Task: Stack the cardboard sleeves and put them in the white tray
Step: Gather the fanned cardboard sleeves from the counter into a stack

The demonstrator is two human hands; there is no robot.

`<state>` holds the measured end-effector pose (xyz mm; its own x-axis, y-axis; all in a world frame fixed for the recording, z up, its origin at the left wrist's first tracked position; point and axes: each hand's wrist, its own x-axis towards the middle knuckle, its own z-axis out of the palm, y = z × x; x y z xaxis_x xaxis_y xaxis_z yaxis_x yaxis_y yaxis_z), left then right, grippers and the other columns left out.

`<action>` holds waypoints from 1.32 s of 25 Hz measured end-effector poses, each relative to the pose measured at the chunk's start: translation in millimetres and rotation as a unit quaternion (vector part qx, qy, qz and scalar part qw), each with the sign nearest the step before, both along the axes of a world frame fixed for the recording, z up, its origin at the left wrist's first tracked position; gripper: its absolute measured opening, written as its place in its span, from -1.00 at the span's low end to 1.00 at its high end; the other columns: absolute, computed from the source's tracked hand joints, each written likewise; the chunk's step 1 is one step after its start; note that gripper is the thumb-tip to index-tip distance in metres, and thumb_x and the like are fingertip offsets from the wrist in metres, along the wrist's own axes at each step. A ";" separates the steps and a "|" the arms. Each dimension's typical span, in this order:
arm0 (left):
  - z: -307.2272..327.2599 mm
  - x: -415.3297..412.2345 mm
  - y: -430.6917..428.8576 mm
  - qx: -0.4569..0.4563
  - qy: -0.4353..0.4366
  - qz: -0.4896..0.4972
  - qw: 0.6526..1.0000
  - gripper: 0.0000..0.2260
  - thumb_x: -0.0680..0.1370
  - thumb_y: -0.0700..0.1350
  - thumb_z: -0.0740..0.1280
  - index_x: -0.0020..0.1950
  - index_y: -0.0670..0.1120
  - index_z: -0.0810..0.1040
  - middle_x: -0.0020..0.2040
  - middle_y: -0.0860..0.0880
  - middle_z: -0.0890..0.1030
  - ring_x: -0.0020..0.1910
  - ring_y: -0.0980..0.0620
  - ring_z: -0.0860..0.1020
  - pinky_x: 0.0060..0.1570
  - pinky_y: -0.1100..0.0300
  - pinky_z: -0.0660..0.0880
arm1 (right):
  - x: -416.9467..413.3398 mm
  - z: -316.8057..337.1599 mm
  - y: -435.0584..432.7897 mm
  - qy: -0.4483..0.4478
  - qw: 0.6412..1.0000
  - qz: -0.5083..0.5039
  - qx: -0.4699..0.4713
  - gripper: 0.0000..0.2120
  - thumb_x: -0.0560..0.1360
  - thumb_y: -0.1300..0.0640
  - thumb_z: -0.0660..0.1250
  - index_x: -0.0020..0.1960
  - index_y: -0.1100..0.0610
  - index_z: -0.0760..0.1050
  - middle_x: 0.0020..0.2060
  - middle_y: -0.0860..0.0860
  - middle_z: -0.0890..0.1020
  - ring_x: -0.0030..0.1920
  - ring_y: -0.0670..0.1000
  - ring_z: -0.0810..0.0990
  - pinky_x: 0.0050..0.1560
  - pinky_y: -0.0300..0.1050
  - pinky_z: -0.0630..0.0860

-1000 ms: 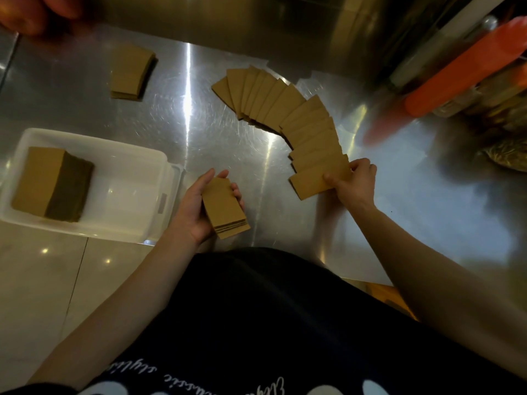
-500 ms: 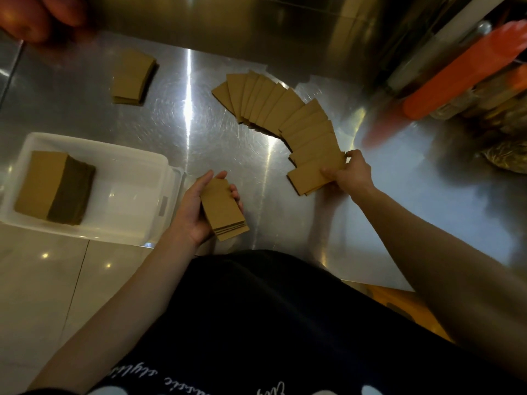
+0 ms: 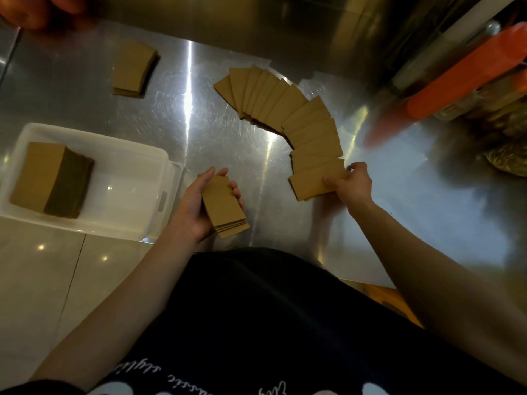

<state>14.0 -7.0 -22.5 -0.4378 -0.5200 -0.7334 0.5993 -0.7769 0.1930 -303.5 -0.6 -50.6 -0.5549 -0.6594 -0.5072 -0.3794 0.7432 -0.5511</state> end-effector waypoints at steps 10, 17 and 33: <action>-1.5 0.7 -3.6 -0.028 -0.005 -0.003 1.000 -0.62 0.49 0.09 0.41 0.28 0.04 0.52 0.00 -0.17 0.62 -0.09 -0.08 0.61 -0.03 -0.01 0.55 | 19.0 15.2 -1.8 -0.166 0.980 -0.063 -0.094 -0.60 0.49 0.17 0.42 0.24 0.17 0.33 0.19 0.17 0.53 0.11 0.15 0.59 0.04 0.10 0.62; -3.0 -5.7 -5.5 -0.015 -0.032 -0.060 0.998 -0.58 0.50 0.13 0.39 0.29 -0.01 0.52 0.05 -0.22 0.66 -0.07 -0.13 0.65 -0.04 -0.02 0.59 | 15.0 62.2 1.4 -0.263 0.957 0.010 -0.120 -0.67 0.55 0.22 0.33 0.30 0.17 0.40 0.16 0.06 0.59 0.11 0.07 0.62 -0.08 -0.16 0.61; 17.6 -11.6 -8.1 -0.092 -0.029 -0.140 0.985 -0.44 0.48 0.31 0.30 0.20 -0.10 0.68 0.16 -0.19 0.69 0.08 -0.12 0.68 0.07 -0.02 0.61 | 105.1 129.0 -31.0 -0.233 0.910 0.341 -0.042 -0.74 0.56 0.15 0.29 0.19 -0.09 0.36 0.09 0.07 0.55 0.05 0.05 0.59 -0.01 -0.11 0.63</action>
